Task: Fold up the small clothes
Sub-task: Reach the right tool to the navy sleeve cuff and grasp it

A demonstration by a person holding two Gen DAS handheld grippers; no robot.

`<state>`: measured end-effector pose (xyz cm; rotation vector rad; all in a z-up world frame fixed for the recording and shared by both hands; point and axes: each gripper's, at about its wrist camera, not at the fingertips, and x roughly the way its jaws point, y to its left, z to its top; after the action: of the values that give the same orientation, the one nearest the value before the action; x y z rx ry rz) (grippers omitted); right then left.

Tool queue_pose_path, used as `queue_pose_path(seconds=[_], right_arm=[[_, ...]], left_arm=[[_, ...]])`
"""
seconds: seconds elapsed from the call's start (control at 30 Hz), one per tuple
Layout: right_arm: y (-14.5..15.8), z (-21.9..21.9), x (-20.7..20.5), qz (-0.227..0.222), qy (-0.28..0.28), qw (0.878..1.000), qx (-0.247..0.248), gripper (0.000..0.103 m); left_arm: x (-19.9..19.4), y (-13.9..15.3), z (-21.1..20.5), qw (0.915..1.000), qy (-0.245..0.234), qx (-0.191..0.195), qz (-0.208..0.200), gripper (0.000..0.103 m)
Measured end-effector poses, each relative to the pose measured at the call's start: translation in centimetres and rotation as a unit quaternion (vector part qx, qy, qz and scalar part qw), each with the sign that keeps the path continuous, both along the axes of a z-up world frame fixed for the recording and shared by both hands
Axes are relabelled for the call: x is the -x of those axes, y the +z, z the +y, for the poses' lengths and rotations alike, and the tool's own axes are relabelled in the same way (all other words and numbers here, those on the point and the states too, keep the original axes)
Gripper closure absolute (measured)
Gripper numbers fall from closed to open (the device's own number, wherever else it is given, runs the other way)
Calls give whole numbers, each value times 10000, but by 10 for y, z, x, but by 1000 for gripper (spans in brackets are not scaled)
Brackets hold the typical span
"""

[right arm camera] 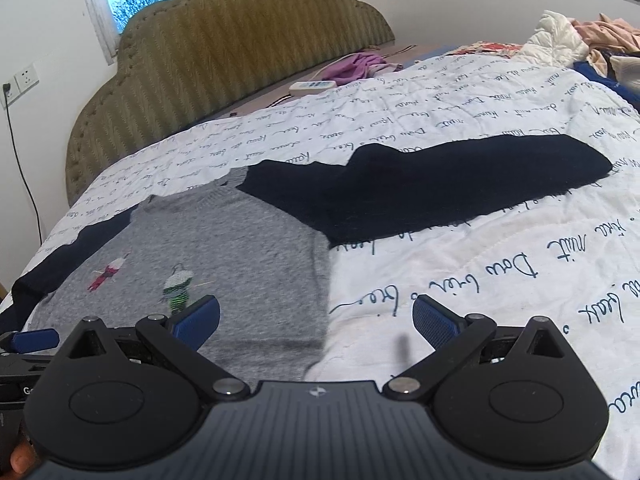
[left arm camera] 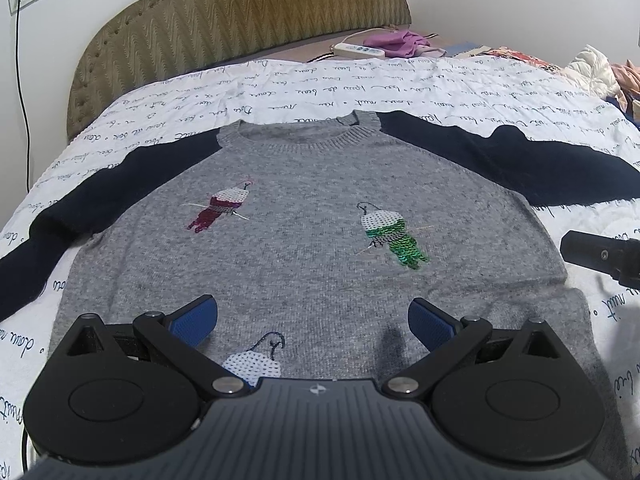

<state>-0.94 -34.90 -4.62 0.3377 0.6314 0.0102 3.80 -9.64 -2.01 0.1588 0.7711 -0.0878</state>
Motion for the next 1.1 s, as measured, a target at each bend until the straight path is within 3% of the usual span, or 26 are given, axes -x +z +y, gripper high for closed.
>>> queue_pose_path(seconds=[0.77,0.93,1.1], right_arm=[[-6,-26,-12,70,-288,9995,-72,0],[-14,-54,-14,16,-586,9974,-424,0],[-27,-107,-23,79,-1179,9856,-1209,0]], left_arm=[[-17,-7,-9,10000,-50,-19,54,0],[-18,-7,-8,10000,-25,7,-50,0],[-21,-10,-8,10000,-47,-6,-19,0]])
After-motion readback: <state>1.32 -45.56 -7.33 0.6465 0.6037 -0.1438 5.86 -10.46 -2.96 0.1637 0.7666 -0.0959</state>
